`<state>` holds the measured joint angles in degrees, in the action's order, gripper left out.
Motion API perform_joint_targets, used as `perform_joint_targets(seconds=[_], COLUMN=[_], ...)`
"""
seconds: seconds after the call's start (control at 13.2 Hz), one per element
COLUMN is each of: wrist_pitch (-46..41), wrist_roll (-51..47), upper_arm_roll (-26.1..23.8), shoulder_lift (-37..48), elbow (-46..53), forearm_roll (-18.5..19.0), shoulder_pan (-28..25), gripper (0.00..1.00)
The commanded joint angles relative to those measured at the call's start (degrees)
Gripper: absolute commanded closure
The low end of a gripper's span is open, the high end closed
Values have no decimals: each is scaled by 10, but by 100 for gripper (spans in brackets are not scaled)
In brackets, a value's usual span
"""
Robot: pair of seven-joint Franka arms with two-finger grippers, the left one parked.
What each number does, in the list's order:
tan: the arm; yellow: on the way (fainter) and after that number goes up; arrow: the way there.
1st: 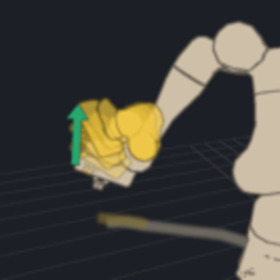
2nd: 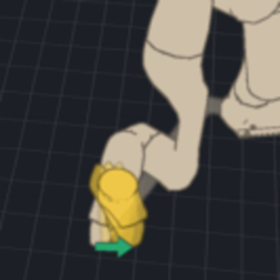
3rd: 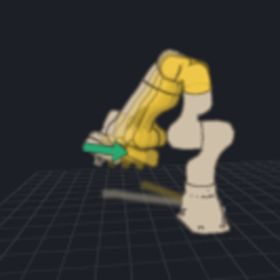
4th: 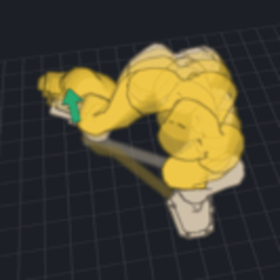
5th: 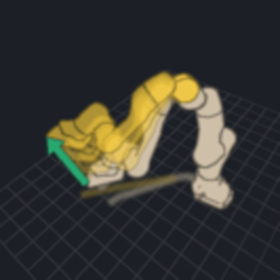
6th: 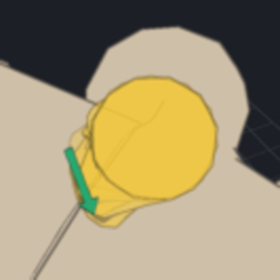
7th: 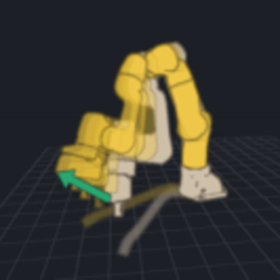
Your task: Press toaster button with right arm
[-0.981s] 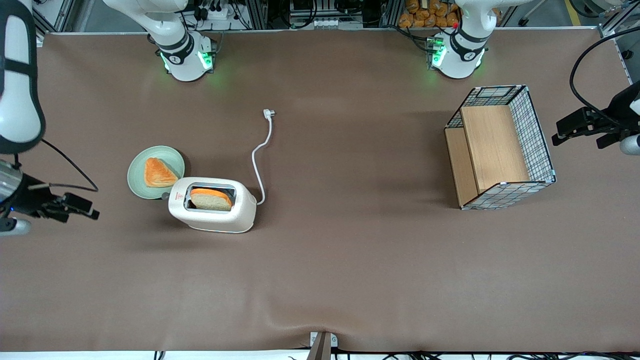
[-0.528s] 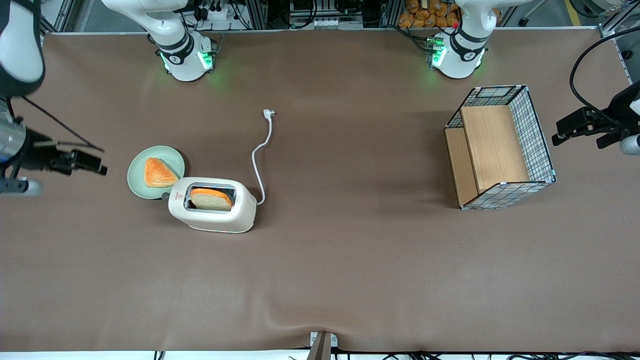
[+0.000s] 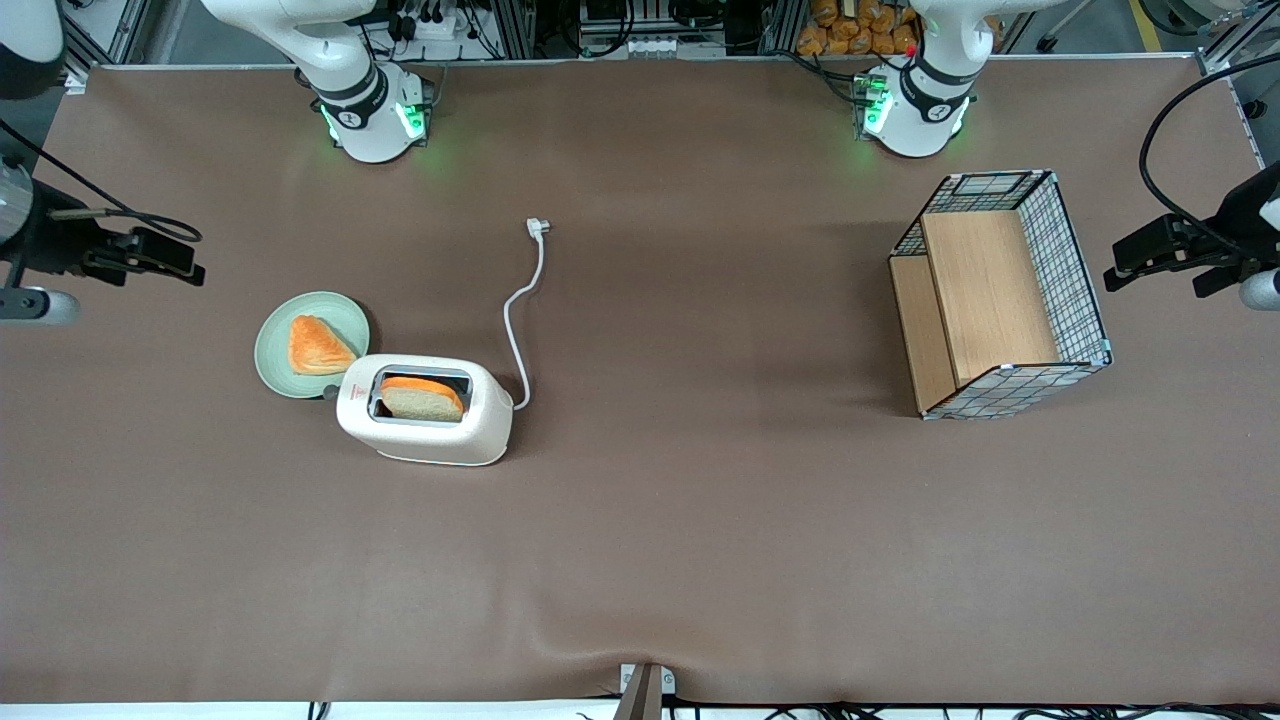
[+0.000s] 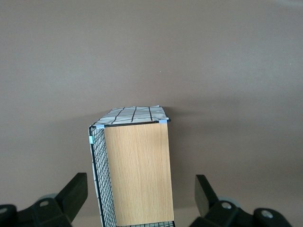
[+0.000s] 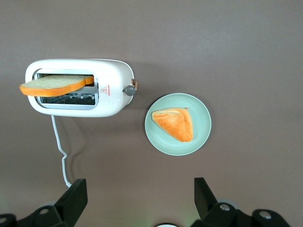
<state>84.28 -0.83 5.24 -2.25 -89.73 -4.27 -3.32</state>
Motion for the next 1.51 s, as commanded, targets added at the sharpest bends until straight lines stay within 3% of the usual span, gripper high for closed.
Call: perform_joint_targets(seconds=[0.0,0.15,0.53,1.21,1.43], wrist_pitch=[-27,-43,-89,-83,-46], wrist_roll=[-11,-11,-75,-66,-67], upper_arm_roll=[-57,-76,-84,-90,-90], shoulder_lift=[13,31,35,30,30], elbow=[11,22,46,52,37], forearm_roll=[13,13,13,17,17], shoulder_pan=[64,91,87,92,93], gripper=[0,0,0,0,0])
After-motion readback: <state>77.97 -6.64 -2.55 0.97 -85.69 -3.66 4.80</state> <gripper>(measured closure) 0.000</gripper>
